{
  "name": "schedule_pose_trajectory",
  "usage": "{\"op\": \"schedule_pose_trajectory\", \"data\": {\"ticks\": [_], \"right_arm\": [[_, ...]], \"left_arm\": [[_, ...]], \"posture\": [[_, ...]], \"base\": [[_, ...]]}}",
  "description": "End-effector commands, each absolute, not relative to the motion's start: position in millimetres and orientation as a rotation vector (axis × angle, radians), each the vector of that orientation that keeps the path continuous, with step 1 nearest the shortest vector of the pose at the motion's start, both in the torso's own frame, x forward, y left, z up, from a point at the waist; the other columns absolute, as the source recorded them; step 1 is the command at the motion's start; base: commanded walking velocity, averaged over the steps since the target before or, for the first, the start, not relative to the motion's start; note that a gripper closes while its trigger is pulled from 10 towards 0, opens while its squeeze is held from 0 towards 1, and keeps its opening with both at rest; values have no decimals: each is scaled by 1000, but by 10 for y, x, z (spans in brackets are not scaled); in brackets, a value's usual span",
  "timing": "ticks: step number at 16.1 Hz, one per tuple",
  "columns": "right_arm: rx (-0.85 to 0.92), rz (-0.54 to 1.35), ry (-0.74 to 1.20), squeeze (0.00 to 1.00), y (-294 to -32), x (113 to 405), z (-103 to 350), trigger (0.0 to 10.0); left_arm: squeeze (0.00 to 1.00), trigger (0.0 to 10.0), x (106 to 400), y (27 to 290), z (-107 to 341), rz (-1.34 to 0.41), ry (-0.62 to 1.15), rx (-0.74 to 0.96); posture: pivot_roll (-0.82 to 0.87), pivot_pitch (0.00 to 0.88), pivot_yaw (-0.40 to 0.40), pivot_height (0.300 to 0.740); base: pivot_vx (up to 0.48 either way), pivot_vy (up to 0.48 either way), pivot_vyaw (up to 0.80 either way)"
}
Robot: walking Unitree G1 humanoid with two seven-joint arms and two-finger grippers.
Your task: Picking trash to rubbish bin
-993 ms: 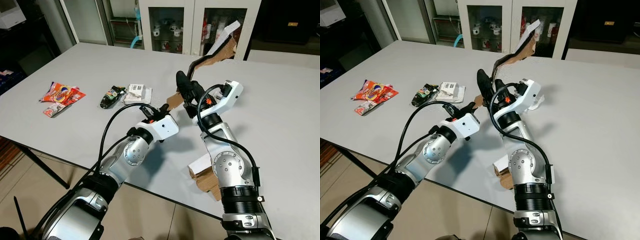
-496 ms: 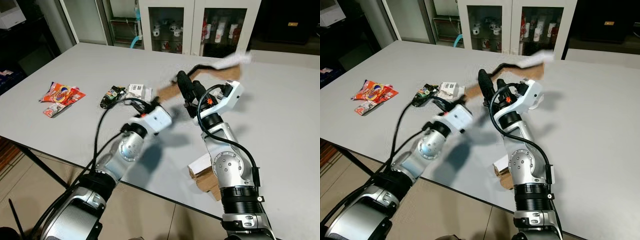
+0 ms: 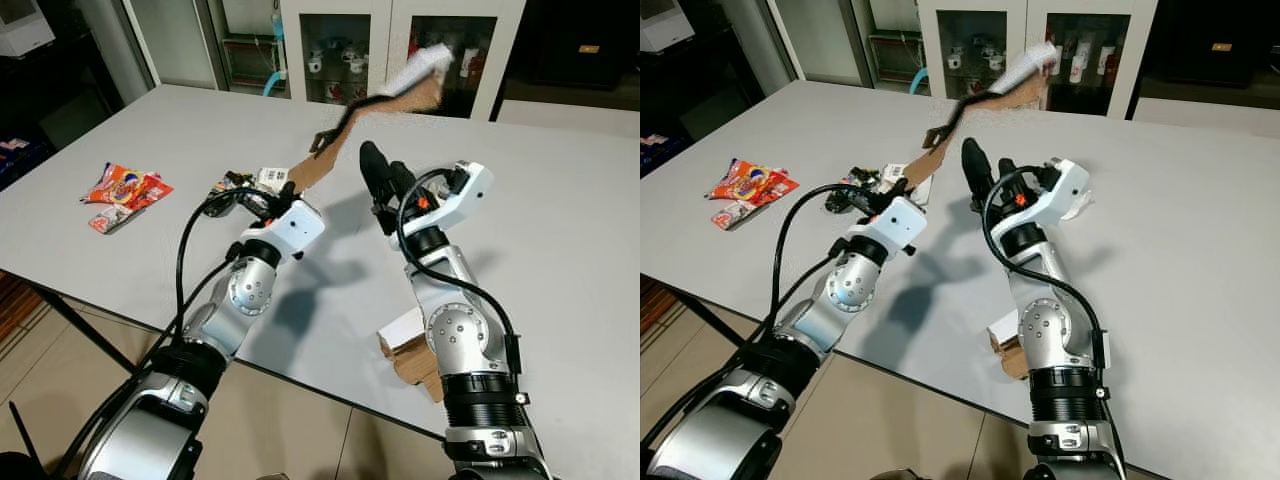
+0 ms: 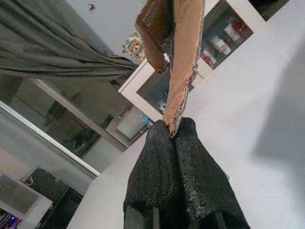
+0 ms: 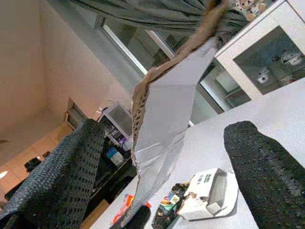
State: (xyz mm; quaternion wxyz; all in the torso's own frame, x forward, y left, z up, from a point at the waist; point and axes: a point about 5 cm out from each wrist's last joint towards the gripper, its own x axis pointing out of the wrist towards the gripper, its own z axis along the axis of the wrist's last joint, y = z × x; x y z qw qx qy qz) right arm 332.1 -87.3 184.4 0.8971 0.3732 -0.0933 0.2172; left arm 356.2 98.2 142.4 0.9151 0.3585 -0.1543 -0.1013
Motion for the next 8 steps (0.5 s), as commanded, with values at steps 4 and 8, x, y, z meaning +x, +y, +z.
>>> {"op": "schedule_pose_trajectory", "data": {"ticks": [4,8], "right_arm": [[802,444,-200,0,-813,3319,1868,10000],[799,433,-199,0,-818,3325,1859,10000]], "left_arm": [[0,10000,3563,951,1464,-231,-330,745],[0,10000,3519,873,1391,-316,-321,781]], "posture": [[36,0,93,740],[36,0,93,740]], "base": [[0,0,0],[0,0,0]]}}
